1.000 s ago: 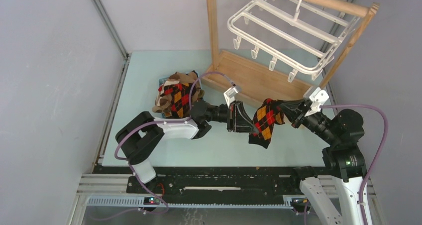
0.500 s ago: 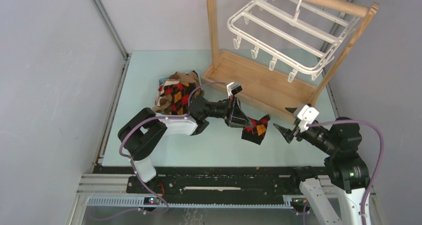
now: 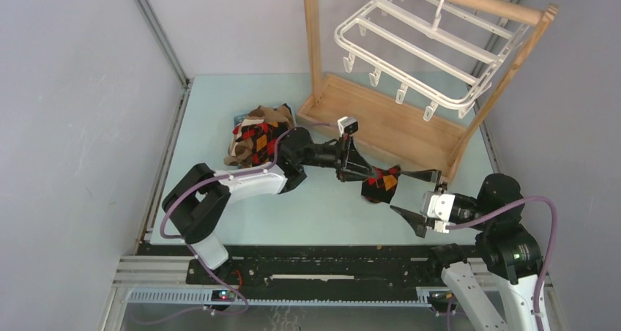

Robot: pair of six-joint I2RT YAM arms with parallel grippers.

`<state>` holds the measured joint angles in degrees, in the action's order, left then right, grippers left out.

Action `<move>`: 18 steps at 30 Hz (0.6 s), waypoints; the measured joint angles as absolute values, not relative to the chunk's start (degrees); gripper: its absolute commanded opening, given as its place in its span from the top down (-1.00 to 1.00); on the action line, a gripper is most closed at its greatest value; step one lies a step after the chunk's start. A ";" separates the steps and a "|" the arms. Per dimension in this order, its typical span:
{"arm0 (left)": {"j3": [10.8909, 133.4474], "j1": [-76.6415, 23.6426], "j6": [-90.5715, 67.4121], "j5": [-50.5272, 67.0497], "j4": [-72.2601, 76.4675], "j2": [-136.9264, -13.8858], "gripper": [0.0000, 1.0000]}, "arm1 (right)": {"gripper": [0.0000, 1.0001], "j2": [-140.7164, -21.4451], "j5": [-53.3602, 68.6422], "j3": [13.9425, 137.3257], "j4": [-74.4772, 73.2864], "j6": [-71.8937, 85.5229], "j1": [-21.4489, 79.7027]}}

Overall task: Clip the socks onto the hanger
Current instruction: Pick up the sock from the bin.

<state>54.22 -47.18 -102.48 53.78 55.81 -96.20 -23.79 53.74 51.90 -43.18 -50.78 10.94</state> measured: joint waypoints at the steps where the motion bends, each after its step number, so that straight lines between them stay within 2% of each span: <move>1: 54.83 -47.18 -102.02 53.47 54.43 -95.90 1.00 | -0.69 -24.14 54.11 51.90 -43.31 -52.16 12.10; 10: 57.82 -48.05 -98.45 51.57 45.23 -94.39 0.99 | -0.28 -26.30 46.81 51.90 -42.57 -58.57 26.50; 18: 57.87 -48.31 -98.35 50.96 43.03 -93.67 0.93 | 0.18 -26.87 40.82 51.90 -40.91 -62.52 30.15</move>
